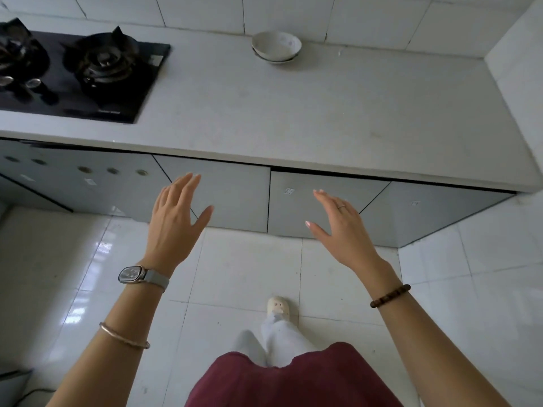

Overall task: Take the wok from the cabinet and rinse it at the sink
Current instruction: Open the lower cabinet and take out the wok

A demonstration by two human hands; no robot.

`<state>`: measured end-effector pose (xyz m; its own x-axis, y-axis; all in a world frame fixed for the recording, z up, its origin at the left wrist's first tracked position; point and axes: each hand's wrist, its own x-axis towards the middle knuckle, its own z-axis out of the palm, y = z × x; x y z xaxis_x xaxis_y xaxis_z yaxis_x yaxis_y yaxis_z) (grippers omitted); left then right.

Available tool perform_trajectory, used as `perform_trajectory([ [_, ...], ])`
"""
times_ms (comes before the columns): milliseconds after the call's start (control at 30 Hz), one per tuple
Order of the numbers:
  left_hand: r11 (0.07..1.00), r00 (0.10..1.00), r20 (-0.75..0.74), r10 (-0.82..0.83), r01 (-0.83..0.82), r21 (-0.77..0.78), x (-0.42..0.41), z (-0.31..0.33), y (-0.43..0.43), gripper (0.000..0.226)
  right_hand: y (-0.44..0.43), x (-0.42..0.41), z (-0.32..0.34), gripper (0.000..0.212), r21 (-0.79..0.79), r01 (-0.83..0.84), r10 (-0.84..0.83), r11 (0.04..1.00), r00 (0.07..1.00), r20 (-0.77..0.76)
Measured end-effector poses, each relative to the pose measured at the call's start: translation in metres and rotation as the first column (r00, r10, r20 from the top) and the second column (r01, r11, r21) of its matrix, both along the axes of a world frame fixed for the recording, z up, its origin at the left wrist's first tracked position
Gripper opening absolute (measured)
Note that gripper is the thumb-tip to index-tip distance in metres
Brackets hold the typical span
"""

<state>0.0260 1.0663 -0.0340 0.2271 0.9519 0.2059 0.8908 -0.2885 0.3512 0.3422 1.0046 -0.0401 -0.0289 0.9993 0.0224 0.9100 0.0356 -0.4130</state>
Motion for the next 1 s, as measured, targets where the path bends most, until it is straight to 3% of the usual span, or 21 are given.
perform_trajectory([
  [300,0.998,0.998,0.009,-0.060,0.060,0.005,0.031,-0.005,0.078,0.060,0.063,0.016,-0.016,0.062,-0.056,0.051,-0.052,0.997,0.998,-0.030],
  [400,0.995,0.996,-0.002,-0.093,0.093,-0.026,0.038,-0.012,0.105,0.060,0.083,0.016,-0.026,0.061,-0.160,0.128,-0.159,0.979,0.967,-0.198],
  [500,0.988,0.989,-0.020,-0.148,0.147,-0.050,0.043,-0.019,0.134,0.060,0.104,0.010,-0.040,0.055,-0.286,0.261,-0.364,0.922,0.836,-0.411],
  [567,0.979,0.980,-0.031,-0.198,0.196,-0.064,0.046,-0.023,0.154,0.061,0.118,0.004,-0.052,0.044,-0.404,0.376,-0.548,0.834,0.652,-0.524],
  [600,0.973,0.974,-0.040,-0.221,0.218,-0.069,0.048,-0.025,0.164,0.061,0.126,0.000,-0.058,0.034,-0.484,0.423,-0.643,0.766,0.507,-0.574],
  [700,0.955,0.955,-0.066,-0.290,0.285,-0.077,0.054,-0.030,0.189,0.060,0.152,-0.010,-0.077,0.017,-0.727,0.413,-0.755,0.548,-0.131,-0.643],
  [767,0.940,0.938,-0.077,-0.338,0.332,-0.077,0.059,-0.034,0.202,0.059,0.166,-0.014,-0.087,0.020,-0.812,0.322,-0.685,0.486,-0.436,-0.583],
  [867,0.920,0.916,-0.101,-0.388,0.379,-0.098,0.063,-0.041,0.217,0.060,0.179,-0.019,-0.101,0.025,-0.857,0.238,-0.563,0.457,-0.668,-0.486],
  [1000,0.901,0.897,-0.116,-0.426,0.410,-0.141,0.067,-0.051,0.228,0.061,0.196,-0.023,-0.119,0.043,-0.887,0.195,-0.458,0.419,-0.798,-0.392],
])
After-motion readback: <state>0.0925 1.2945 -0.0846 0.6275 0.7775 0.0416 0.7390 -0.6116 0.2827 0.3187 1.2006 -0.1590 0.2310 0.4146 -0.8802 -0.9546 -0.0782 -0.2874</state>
